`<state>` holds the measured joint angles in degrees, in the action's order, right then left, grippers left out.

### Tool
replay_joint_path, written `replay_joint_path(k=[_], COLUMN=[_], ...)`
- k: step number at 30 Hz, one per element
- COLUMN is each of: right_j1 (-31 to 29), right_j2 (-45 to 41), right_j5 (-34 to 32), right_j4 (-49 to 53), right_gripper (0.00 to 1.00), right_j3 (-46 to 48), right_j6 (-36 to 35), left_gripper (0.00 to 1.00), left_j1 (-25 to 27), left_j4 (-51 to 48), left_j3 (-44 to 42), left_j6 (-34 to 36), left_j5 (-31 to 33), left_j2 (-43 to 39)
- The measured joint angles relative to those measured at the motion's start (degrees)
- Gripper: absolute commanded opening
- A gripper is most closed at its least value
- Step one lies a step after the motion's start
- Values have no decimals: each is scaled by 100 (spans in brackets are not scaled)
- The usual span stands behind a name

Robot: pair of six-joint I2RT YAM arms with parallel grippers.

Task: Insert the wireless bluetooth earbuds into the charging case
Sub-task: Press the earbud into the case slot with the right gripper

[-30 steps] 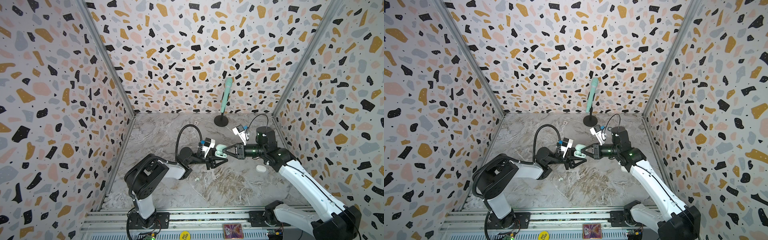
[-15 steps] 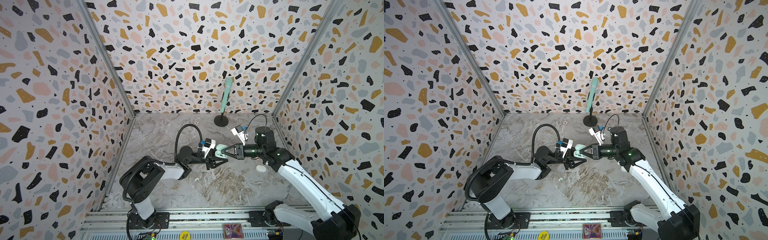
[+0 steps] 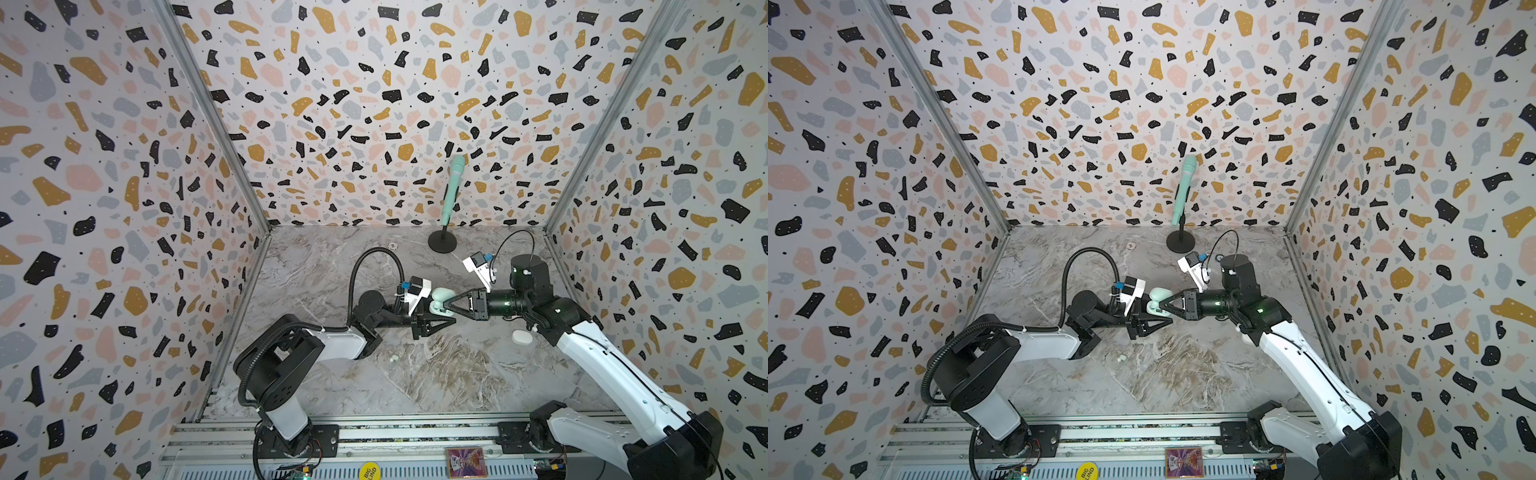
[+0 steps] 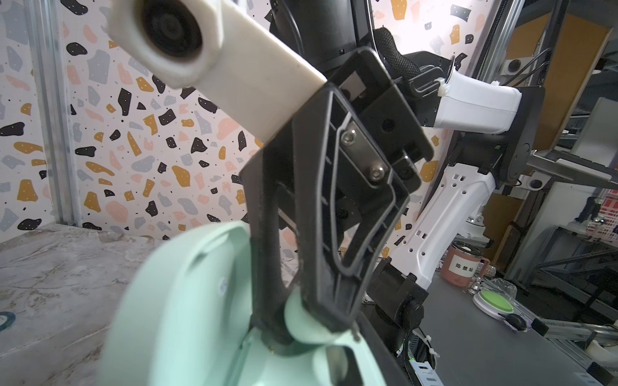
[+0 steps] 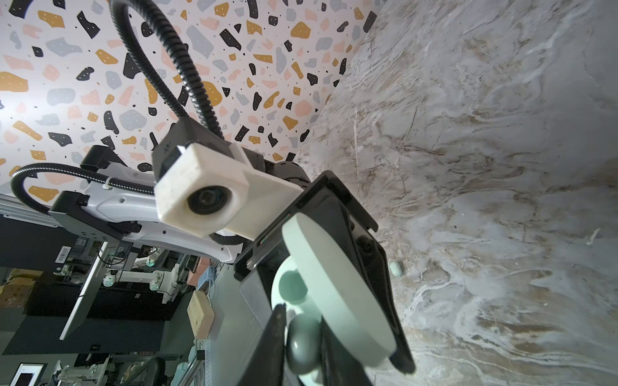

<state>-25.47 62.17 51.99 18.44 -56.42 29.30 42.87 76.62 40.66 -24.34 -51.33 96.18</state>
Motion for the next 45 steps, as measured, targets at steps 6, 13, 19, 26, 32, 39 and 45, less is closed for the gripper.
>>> replay_joint_path(k=[6,13,19,26,32,39,45], right_j1=[-4,-4,-24,-37,-68,-203,-245], right_j2=[0,2,9,20,129,269,282], right_j5=[-44,-66,-142,-234,-282,-402,-688], right_j4=[48,63,129,254,382,514,813], right_gripper=[24,25,30,36,40,43,51], right_j3=[-4,-11,-72,-254,-422,-599,-769], right_j6=[13,57,90,107,83,-15,-162], left_gripper=[32,32,32,32,32,32,32], left_j1=[4,39,39,39,39,39,39], left_j4=[-50,-66,-118,-179,-208,-245,-280], left_j3=[0,0,0,0,0,0,0], left_j6=[42,92,114,120,120,122,122], left_j5=[2,39,63,129,168,223,243], left_j2=[0,0,-17,-90,-92,-92,-92])
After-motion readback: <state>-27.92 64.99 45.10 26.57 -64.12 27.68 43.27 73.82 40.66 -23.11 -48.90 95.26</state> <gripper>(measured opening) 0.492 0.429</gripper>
